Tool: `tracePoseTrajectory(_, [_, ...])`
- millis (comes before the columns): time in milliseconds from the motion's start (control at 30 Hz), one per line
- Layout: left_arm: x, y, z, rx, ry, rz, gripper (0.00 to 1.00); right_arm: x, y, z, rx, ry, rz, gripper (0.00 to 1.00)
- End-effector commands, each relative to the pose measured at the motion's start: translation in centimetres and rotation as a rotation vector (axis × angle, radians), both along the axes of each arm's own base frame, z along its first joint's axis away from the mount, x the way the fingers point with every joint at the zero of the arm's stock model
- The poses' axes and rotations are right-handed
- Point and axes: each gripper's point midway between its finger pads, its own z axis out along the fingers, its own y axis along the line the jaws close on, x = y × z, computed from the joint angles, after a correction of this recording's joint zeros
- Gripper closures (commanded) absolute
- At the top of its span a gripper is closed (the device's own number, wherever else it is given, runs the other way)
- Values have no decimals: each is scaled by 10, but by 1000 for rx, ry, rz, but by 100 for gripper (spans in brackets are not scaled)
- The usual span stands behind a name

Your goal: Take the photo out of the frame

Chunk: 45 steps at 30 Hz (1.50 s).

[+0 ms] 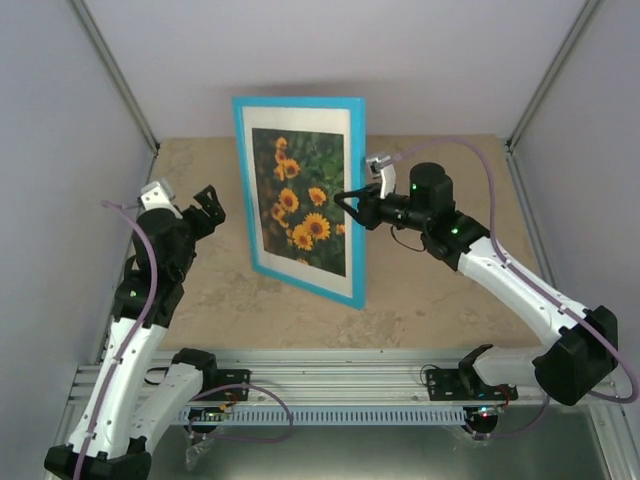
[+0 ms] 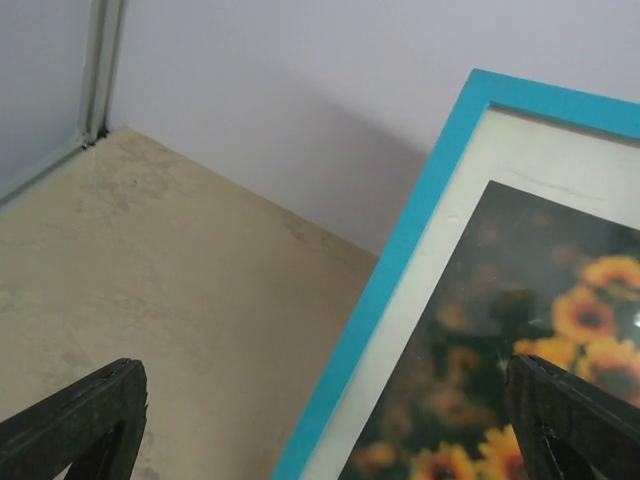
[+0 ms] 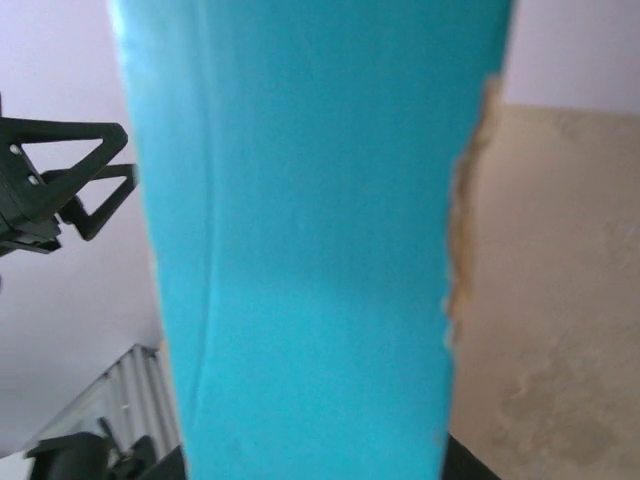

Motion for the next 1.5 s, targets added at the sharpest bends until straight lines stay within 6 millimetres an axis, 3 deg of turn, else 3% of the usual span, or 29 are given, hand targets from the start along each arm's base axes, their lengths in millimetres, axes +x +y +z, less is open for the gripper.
tracePoseTrajectory(0, [6, -14, 0, -27, 11, -71, 1, -18, -5, 10, 192, 139, 190, 99])
tracePoseTrajectory(267, [17, -26, -25, -29, 97, -124, 1, -4, -25, -70, 168, 390, 219, 99])
tracePoseTrajectory(633, [28, -47, -80, -49, 255, -220, 1, 25, -84, -183, 82, 633, 127, 100])
tracePoseTrajectory(867, [35, -67, -120, -83, 367, -311, 3, 40, -118, -238, 38, 718, 60, 99])
tracePoseTrajectory(1067, [34, -84, -155, -155, 442, -382, 5, 54, -138, -275, -33, 782, -13, 100])
tracePoseTrajectory(1267, [25, -99, -183, -208, 490, -421, 6, 76, -148, -299, -132, 801, -70, 99])
tracePoseTrajectory(1467, [16, -117, -205, -198, 535, -442, 6, 90, -156, -318, -178, 836, -98, 85])
